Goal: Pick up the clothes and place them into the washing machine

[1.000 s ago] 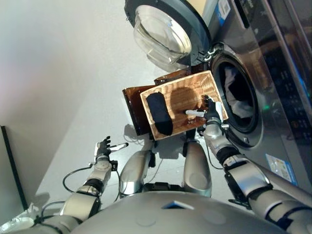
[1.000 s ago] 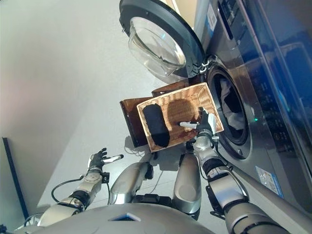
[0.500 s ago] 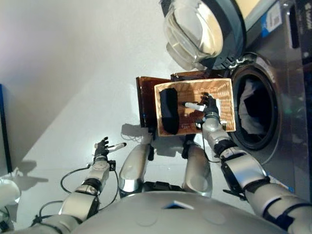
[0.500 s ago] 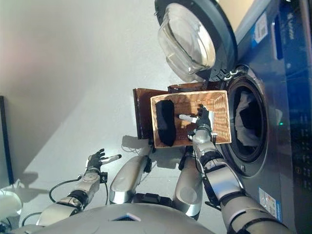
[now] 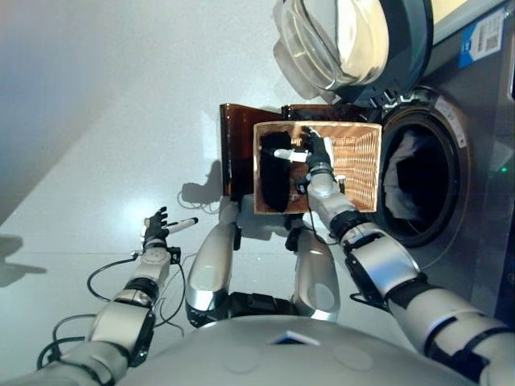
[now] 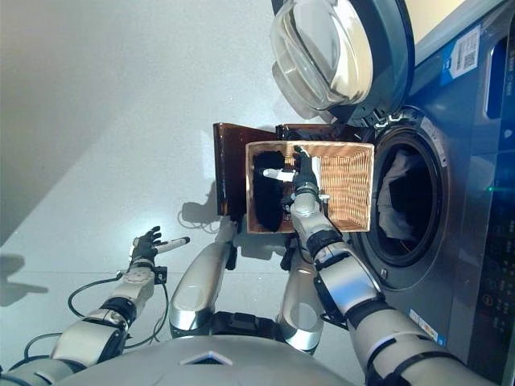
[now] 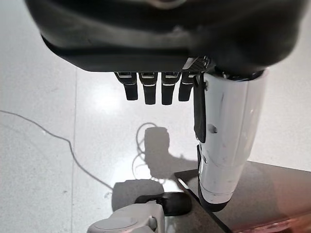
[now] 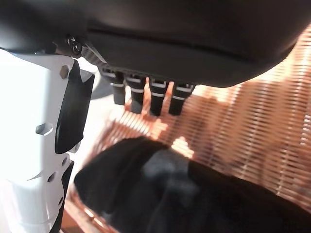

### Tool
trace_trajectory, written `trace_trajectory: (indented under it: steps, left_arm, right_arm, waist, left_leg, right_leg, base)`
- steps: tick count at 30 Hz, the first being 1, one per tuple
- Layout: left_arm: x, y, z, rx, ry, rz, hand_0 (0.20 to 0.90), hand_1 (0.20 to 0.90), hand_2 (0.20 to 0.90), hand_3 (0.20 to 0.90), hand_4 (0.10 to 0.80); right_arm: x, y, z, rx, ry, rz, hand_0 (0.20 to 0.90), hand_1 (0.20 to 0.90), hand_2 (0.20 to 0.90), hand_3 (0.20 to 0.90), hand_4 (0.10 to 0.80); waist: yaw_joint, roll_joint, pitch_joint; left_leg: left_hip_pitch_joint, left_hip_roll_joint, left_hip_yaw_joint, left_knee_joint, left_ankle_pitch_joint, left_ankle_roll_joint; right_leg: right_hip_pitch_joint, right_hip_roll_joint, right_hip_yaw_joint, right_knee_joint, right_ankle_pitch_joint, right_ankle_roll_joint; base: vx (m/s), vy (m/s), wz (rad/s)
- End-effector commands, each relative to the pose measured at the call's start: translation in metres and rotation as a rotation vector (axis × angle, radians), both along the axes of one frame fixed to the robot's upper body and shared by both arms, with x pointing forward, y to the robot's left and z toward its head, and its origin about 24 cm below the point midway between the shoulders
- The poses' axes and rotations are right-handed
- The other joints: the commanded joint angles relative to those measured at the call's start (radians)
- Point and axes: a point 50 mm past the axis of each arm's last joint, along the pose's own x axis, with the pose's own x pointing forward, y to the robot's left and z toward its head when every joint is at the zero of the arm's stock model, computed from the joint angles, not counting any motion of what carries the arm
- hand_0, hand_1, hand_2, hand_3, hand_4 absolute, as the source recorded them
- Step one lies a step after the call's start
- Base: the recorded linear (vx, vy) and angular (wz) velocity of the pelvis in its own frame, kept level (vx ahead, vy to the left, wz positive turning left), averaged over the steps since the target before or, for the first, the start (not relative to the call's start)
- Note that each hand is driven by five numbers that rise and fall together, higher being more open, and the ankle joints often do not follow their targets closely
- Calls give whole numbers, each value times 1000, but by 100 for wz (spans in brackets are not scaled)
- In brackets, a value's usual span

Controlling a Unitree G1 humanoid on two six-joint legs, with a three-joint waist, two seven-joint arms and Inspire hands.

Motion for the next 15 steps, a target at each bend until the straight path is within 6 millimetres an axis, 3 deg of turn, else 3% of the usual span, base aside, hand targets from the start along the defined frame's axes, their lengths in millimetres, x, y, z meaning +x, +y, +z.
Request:
trace_trajectory:
  steps: [1,7,15]
  left_arm:
    - [-15,35,3,102,41,76,900,900,900,900,800]
    - [-8,44,9,123,30,86,900,900,900,900,800]
    - [-16,45,5,121,60,89,900,900,900,900,800]
  right_arm:
    - [14,15,22,-41,-101,61,900,900,900,900,800]
    - [18,10,25,-149,-97,89,900,900,900,900,800]
    - [18,2,24,-153,-81,63,900,900,900,900,800]
  waist:
    - [22,-32,14]
    - [13,-22,44]
    - [12,-10,57]
  left_leg:
    - [-47,-57,34,202,-149,-45]
    - [-95,-64,35,306,-189,-35]
    - [-145,-64,23,363,-201,-31]
  right_leg:
    - [6,-30,49,-59,86,37]
    - [-47,-29,72,42,47,20]
    - [-96,-33,69,110,14,11]
  base:
    - [-28,21,-3]
    - [-43,10,-3]
    - [-3,-8,0]
